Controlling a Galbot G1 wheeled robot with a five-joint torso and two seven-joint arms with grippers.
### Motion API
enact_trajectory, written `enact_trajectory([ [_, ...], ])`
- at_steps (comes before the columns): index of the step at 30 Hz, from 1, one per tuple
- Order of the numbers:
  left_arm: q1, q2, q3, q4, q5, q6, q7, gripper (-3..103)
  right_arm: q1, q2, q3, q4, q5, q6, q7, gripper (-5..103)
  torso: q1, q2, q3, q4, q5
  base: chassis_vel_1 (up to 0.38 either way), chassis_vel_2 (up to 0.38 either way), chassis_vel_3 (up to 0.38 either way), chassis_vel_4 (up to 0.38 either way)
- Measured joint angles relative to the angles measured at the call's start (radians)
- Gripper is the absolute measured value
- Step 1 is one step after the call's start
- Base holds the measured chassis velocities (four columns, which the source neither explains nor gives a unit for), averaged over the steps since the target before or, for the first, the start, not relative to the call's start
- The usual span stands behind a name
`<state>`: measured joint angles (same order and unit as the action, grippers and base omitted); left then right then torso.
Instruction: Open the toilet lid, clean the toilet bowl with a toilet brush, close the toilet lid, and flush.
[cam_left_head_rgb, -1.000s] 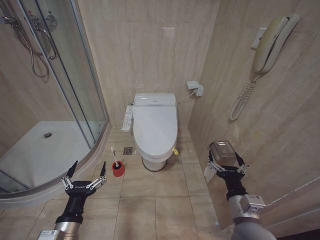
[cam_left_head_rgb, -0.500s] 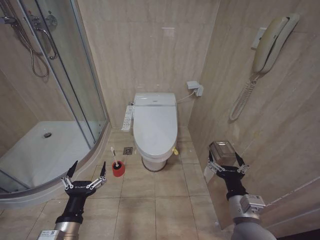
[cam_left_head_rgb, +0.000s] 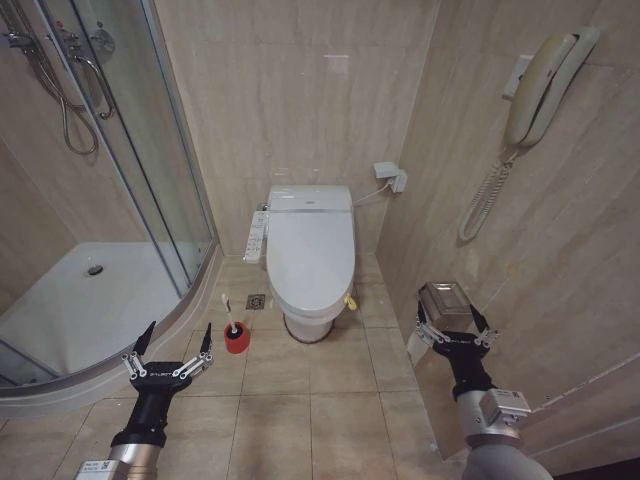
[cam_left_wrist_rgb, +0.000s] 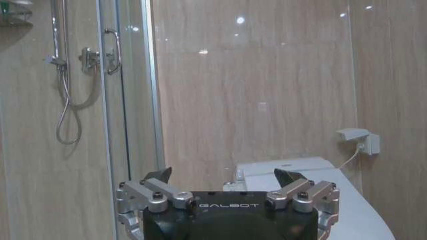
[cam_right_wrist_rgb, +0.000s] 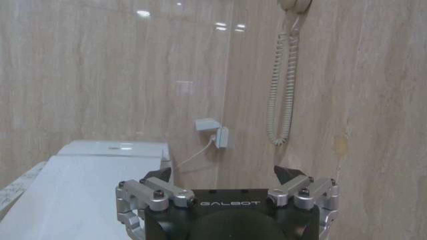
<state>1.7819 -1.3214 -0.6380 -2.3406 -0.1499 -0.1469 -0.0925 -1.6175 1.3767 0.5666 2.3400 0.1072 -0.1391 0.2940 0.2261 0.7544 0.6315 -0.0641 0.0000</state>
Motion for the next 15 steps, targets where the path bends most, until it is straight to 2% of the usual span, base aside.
enact_trajectory([
  [15, 0.000, 0.000, 0.000, 0.000, 0.000, 0.000, 0.000, 100, 0.000, 0.000, 0.000, 0.000, 0.000, 0.000, 0.000, 100, 0.000, 0.000, 0.000, 0.0000, 0.0000, 0.000, 0.000, 0.000, 0.000],
])
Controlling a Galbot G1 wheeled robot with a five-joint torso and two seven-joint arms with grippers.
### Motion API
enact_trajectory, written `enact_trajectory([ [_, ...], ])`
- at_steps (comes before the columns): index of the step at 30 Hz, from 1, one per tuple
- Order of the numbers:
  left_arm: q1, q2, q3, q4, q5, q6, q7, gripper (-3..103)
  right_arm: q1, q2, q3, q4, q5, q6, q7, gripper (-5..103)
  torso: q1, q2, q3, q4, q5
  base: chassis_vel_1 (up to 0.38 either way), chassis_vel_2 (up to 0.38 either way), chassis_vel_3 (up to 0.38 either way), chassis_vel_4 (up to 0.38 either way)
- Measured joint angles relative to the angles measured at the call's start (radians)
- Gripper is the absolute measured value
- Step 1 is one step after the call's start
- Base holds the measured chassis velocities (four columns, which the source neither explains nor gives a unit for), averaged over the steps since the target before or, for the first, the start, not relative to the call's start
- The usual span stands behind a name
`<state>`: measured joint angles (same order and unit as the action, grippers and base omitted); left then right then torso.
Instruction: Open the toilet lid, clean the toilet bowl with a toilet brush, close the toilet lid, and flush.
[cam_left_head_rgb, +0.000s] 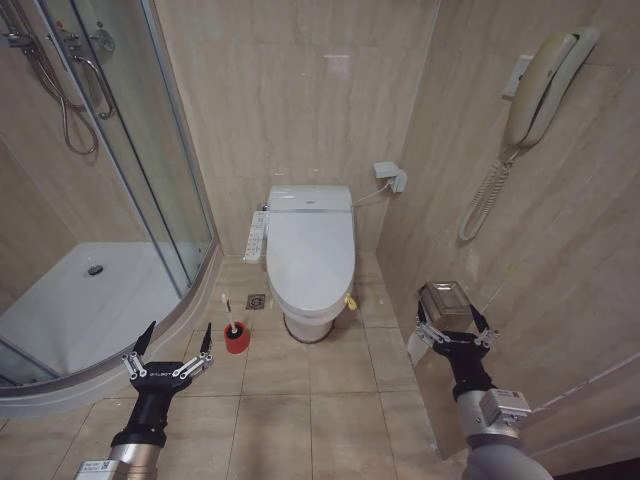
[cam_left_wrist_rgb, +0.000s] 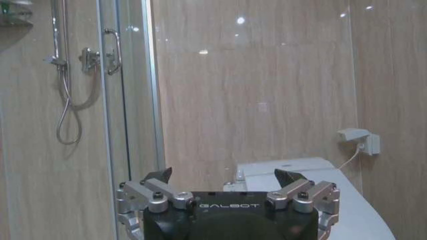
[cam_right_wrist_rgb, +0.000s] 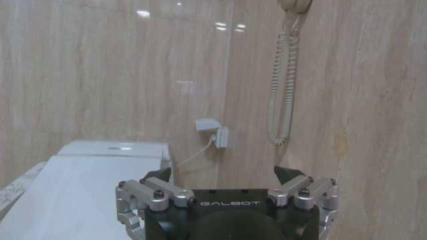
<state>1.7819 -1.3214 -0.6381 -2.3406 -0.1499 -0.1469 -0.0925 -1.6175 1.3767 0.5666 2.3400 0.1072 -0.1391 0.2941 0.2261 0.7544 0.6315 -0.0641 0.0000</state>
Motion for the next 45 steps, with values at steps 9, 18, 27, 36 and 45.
enact_trajectory([
  [9, 0.000, 0.000, 0.000, 0.000, 0.000, 0.000, 0.000, 100, 0.000, 0.000, 0.000, 0.000, 0.000, 0.000, 0.000, 100, 0.000, 0.000, 0.000, 0.0000, 0.0000, 0.000, 0.000, 0.000, 0.000],
  [18, 0.000, 0.000, 0.000, 0.000, 0.000, 0.000, 0.000, 100, 0.000, 0.000, 0.000, 0.000, 0.000, 0.000, 0.000, 100, 0.000, 0.000, 0.000, 0.0000, 0.0000, 0.000, 0.000, 0.000, 0.000],
  [27, 0.000, 0.000, 0.000, 0.000, 0.000, 0.000, 0.000, 100, 0.000, 0.000, 0.000, 0.000, 0.000, 0.000, 0.000, 100, 0.000, 0.000, 0.000, 0.0000, 0.0000, 0.000, 0.000, 0.000, 0.000],
  [36, 0.000, 0.000, 0.000, 0.000, 0.000, 0.000, 0.000, 100, 0.000, 0.000, 0.000, 0.000, 0.000, 0.000, 0.000, 100, 0.000, 0.000, 0.000, 0.0000, 0.0000, 0.000, 0.000, 0.000, 0.000],
  [45, 0.000, 0.000, 0.000, 0.000, 0.000, 0.000, 0.000, 100, 0.000, 0.000, 0.000, 0.000, 0.000, 0.000, 0.000, 100, 0.000, 0.000, 0.000, 0.0000, 0.0000, 0.000, 0.000, 0.000, 0.000],
])
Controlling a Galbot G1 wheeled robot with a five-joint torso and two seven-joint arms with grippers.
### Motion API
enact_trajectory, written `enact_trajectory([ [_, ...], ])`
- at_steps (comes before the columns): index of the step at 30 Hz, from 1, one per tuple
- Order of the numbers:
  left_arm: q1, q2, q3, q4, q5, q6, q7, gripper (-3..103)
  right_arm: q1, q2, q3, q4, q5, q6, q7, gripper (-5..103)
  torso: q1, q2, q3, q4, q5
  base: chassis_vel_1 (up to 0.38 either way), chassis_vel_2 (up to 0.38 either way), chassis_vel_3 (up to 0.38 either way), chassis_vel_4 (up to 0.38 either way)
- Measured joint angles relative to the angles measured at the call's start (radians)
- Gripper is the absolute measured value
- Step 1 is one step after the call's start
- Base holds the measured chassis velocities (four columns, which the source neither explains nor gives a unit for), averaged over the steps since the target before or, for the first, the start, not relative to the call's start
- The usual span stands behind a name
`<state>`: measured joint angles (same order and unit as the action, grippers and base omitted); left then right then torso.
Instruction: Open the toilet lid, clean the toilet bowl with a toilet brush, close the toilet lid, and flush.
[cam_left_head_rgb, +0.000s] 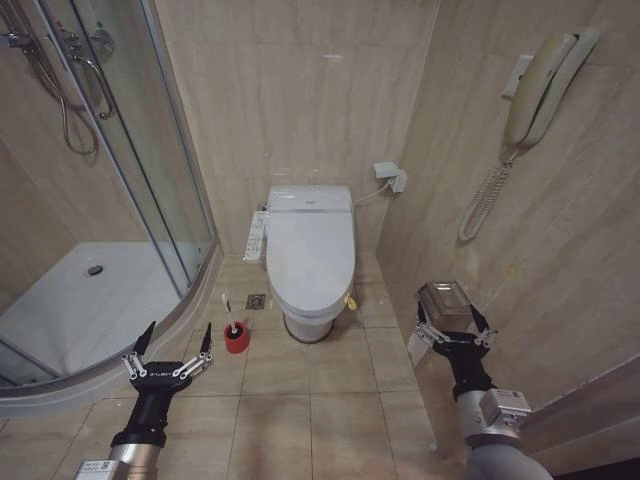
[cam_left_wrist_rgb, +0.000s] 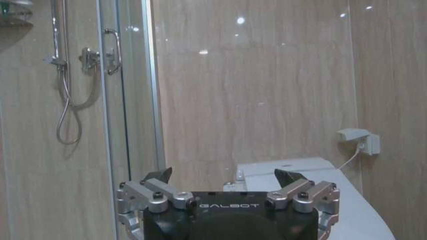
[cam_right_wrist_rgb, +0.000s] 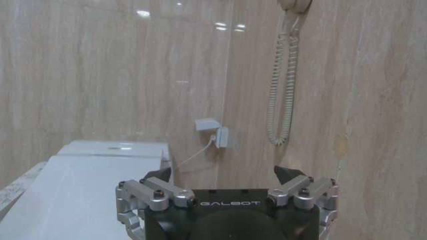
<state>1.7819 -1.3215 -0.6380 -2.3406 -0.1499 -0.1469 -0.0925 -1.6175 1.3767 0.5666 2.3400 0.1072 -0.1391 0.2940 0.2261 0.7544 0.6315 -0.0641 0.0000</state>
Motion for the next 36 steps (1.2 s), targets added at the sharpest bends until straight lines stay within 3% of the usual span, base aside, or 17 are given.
enact_trajectory([
  [36, 0.000, 0.000, 0.000, 0.000, 0.000, 0.000, 0.000, 100, 0.000, 0.000, 0.000, 0.000, 0.000, 0.000, 0.000, 100, 0.000, 0.000, 0.000, 0.0000, 0.0000, 0.000, 0.000, 0.000, 0.000],
])
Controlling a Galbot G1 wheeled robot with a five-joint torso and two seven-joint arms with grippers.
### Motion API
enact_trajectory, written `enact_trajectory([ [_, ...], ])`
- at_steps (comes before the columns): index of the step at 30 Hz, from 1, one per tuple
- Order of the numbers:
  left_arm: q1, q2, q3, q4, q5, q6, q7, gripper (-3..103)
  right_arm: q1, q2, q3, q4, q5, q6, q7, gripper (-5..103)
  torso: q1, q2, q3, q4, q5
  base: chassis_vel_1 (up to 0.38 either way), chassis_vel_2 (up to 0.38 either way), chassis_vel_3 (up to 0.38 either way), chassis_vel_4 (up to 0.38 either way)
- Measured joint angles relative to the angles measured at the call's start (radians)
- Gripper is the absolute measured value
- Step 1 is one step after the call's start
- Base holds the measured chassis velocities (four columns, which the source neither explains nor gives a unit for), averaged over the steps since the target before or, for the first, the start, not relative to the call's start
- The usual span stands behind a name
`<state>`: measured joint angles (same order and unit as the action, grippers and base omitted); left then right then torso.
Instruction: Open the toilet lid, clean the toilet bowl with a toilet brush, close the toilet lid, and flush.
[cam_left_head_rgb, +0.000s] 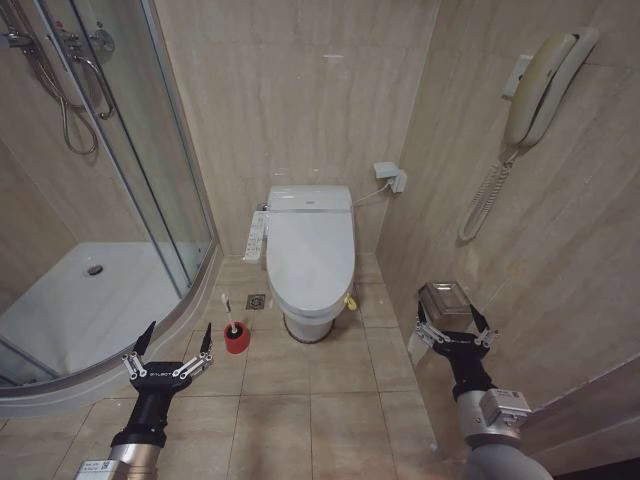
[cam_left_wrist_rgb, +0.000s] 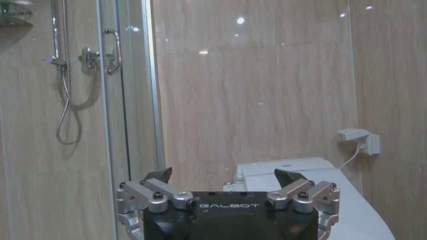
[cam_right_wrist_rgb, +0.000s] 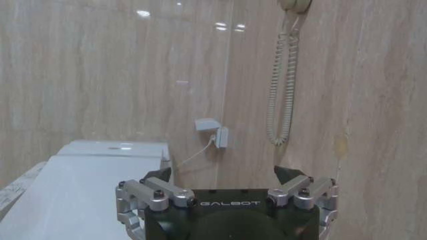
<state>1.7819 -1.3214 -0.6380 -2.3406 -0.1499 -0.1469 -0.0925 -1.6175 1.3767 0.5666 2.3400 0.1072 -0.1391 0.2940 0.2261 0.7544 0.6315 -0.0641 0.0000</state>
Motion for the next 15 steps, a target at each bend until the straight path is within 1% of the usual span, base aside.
enact_trajectory([
  [15, 0.000, 0.000, 0.000, 0.000, 0.000, 0.000, 0.000, 100, 0.000, 0.000, 0.000, 0.000, 0.000, 0.000, 0.000, 100, 0.000, 0.000, 0.000, 0.0000, 0.0000, 0.000, 0.000, 0.000, 0.000],
])
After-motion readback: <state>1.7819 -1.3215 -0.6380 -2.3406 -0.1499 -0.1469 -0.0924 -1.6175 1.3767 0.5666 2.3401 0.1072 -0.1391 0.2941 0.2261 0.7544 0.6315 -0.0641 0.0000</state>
